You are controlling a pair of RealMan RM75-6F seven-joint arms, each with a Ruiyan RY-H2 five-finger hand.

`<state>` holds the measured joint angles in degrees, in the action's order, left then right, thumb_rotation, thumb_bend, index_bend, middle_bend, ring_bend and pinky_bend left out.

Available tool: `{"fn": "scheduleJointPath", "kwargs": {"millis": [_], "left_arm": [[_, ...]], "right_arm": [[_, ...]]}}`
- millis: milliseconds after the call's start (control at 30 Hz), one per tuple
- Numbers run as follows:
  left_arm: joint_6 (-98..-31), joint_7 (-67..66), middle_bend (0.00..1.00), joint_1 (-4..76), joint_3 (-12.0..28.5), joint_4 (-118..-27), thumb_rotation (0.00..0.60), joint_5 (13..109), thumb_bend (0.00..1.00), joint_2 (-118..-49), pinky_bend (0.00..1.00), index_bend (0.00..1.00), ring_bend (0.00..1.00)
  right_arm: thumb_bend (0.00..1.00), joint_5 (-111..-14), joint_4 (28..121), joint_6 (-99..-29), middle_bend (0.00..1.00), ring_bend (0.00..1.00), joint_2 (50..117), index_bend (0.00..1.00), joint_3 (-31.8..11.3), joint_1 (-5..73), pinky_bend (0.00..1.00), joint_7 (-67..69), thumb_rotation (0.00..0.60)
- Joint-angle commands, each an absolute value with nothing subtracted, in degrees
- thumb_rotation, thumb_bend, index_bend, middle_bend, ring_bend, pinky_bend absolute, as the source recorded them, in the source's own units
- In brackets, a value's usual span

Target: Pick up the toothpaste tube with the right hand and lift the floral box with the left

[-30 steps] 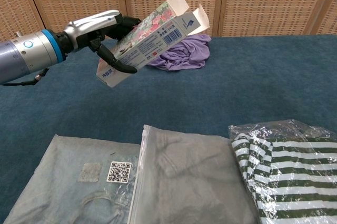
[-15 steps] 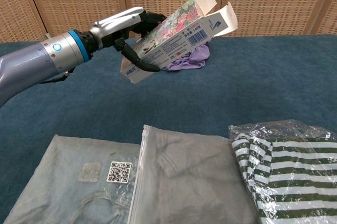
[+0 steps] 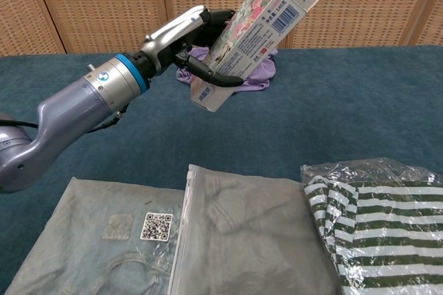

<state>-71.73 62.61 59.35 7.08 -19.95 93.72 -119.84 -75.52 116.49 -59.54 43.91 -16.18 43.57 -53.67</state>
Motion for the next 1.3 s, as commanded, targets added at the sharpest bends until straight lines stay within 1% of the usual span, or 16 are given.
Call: {"fn": "scheduleJointPath", "kwargs": {"millis": [33, 300, 900, 1300], "left_arm": [[-71.05, 63.44, 0.53, 60.18, 7.39, -17.87, 0.6, 92.5, 0.27, -122.09, 0.51, 0.6, 0.49], [-69.69, 63.31, 0.53, 61.01, 7.16, -15.9, 0.6, 91.24, 0.27, -123.61, 0.51, 0.6, 0.49], [-69.65, 61.97, 0.53, 63.44, 6.55, -16.34, 0.6, 90.2, 0.27, -123.83, 0.51, 0.6, 0.49], [-70.0, 61.42, 0.53, 64.49, 6.67, -17.99, 0.6, 89.59, 0.27, -122.82, 0.51, 0.6, 0.49]], "right_arm": [[0.66, -74.5, 117.72, -59.43, 0.63, 0.51, 42.72, 0.62, -16.68, 44.21, 0.45, -54.99, 0.6], [0.66, -72.88, 118.1, -58.98, 0.63, 0.51, 42.08, 0.62, -17.05, 45.39, 0.45, -55.98, 0.6], [0.66, -71.64, 115.98, -55.94, 0.63, 0.51, 45.62, 0.62, -13.87, 48.86, 0.45, -64.15, 0.6], [0.66, -70.49, 116.73, -56.59, 0.63, 0.51, 45.84, 0.62, -12.4, 49.9, 0.46, -69.09, 0.6]]}}
